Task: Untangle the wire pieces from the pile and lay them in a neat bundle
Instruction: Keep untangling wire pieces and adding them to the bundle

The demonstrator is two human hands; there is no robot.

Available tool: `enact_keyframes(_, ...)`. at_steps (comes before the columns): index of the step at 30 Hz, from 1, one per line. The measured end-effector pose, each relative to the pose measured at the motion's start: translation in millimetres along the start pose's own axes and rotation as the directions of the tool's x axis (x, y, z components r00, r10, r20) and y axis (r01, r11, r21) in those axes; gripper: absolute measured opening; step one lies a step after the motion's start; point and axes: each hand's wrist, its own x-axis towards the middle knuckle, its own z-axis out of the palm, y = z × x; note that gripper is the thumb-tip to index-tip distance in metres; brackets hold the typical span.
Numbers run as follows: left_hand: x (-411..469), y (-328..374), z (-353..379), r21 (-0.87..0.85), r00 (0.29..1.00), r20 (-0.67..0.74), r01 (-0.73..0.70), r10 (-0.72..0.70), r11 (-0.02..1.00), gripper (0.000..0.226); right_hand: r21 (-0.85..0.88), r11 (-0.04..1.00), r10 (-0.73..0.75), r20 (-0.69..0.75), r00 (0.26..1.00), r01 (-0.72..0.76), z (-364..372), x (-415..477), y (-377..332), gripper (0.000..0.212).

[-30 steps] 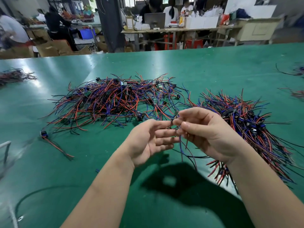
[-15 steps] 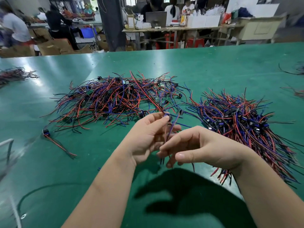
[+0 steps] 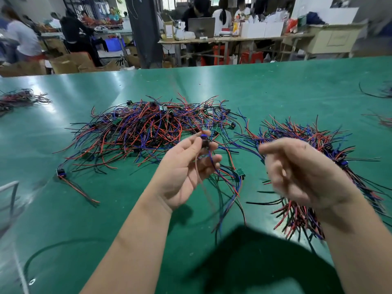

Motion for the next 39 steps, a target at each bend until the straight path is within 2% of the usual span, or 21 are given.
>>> enact_keyframes(1,-2,0,2,0.018,0.998,0.059,0.037,-0.038,0.999,0.026,-0.12,0.991,-0.078,-0.203,0.976,0.054,1,5,3,0.029)
enact_keyframes(2,-4,-2,4,0.053,0.991,0.11,0.066,-0.072,0.996,0.029,-0.2,0.979,-0.11,-0.324,0.94,0.046,1,10,7,0.031)
enact_keyframes(3,-6,-5,6,0.092,0.983,0.15,0.093,-0.106,0.991,0.029,-0.243,0.97,-0.102,-0.374,0.922,0.009,2,14,11,0.036)
enact_keyframes(5,-9,-10,10,0.149,0.966,0.199,0.14,-0.168,0.979,0.026,-0.285,0.957,-0.061,-0.378,0.924,-0.053,7,19,18,0.04)
enact_keyframes(8,-12,-14,12,0.19,0.949,0.223,0.18,-0.221,0.965,0.025,-0.275,0.961,-0.07,-0.309,0.948,-0.018,15,20,21,0.024)
enact_keyframes(10,-11,-15,13,0.193,0.953,0.206,0.182,-0.221,0.964,0.025,-0.284,0.959,-0.089,-0.318,0.944,-0.005,15,20,21,0.021)
enact_keyframes(14,-10,-17,15,0.218,0.966,0.146,0.182,-0.216,0.959,0.026,-0.242,0.97,-0.074,-0.395,0.916,-0.026,13,25,23,0.018)
enact_keyframes(19,-10,-17,15,0.283,0.952,0.162,0.206,-0.259,0.937,0.02,-0.196,0.979,-0.07,-0.551,0.831,-0.048,15,27,21,0.014)
enact_keyframes(21,-11,-15,13,0.317,0.94,0.189,0.217,-0.285,0.923,0.016,-0.164,0.986,-0.106,-0.621,0.777,0.004,14,25,14,0.015)
enact_keyframes(24,-14,-15,12,0.368,0.908,0.249,0.234,-0.338,0.9,0.018,-0.114,0.987,-0.158,-0.747,0.645,0.11,5,20,-2,0.017)
enact_keyframes(26,-16,-16,13,0.4,0.878,0.285,0.255,-0.384,0.88,0.02,-0.076,0.977,-0.178,-0.806,0.564,0.199,-4,16,-10,0.01)
enact_keyframes(30,-20,-13,10,0.466,0.812,0.353,0.278,-0.465,0.84,0.014,0.017,0.888,-0.206,-0.88,0.429,0.46,-16,12,-16,0.01)
enact_keyframes(32,-21,-11,9,0.457,0.807,0.387,0.254,-0.447,0.853,0.014,0.017,0.832,-0.239,-0.891,0.385,0.554,-20,10,-21,0.009)
enact_keyframes(33,-20,-10,10,0.425,0.826,0.384,0.238,-0.412,0.873,0.014,0.021,0.822,-0.244,-0.89,0.386,0.569,-22,9,-23,0.009)
enact_keyframes(35,-16,-8,10,0.29,0.882,0.358,0.207,-0.307,0.934,0.012,0.046,0.855,-0.223,-0.867,0.445,0.517,-23,10,-23,0.01)
enact_keyframes(37,-12,-8,10,0.073,0.933,0.315,0.156,-0.171,0.985,0.028,0.019,0.946,-0.181,-0.799,0.574,0.324,-20,13,-16,0.012)
enact_keyframes(39,-8,-6,6,-0.09,0.967,0.253,0.066,-0.041,0.994,0.04,-0.077,0.995,-0.099,-0.66,0.745,0.064,-13,15,-5,0.019)
